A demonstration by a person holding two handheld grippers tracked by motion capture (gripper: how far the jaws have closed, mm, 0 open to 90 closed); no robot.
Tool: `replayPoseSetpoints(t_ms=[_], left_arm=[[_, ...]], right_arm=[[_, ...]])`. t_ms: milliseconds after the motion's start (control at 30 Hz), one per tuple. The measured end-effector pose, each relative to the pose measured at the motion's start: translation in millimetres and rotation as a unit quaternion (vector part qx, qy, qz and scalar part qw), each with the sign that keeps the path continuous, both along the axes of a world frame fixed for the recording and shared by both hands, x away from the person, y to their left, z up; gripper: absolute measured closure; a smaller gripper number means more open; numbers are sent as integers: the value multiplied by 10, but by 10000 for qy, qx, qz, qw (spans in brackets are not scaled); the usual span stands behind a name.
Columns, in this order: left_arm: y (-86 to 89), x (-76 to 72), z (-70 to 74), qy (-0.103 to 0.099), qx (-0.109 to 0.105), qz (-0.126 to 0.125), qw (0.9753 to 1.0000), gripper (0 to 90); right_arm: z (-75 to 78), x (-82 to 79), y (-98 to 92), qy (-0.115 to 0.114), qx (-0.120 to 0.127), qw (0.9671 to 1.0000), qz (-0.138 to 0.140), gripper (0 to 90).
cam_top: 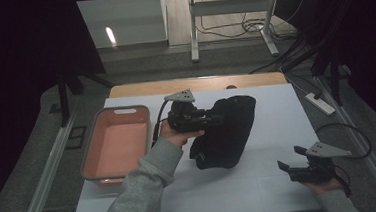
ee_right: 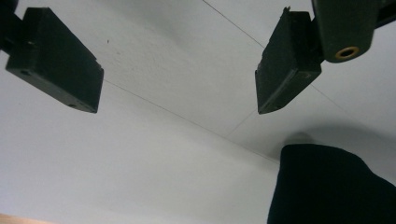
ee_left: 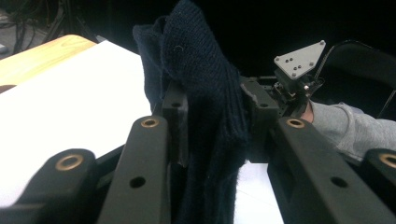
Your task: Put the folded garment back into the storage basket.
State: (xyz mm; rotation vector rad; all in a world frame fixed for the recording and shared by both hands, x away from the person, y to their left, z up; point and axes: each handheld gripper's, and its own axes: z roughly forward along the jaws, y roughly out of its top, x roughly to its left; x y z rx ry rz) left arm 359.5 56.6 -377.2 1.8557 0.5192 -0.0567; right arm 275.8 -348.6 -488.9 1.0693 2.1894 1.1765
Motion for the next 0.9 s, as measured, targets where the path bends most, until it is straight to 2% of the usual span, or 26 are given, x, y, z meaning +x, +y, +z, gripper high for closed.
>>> replayPoseSetpoints(t_ms=[900], left_arm=[[110,-56,124,-163,-42,126,9998,673]], right_arm=[[4,-3,-4,-3,4,10000,-31,162]])
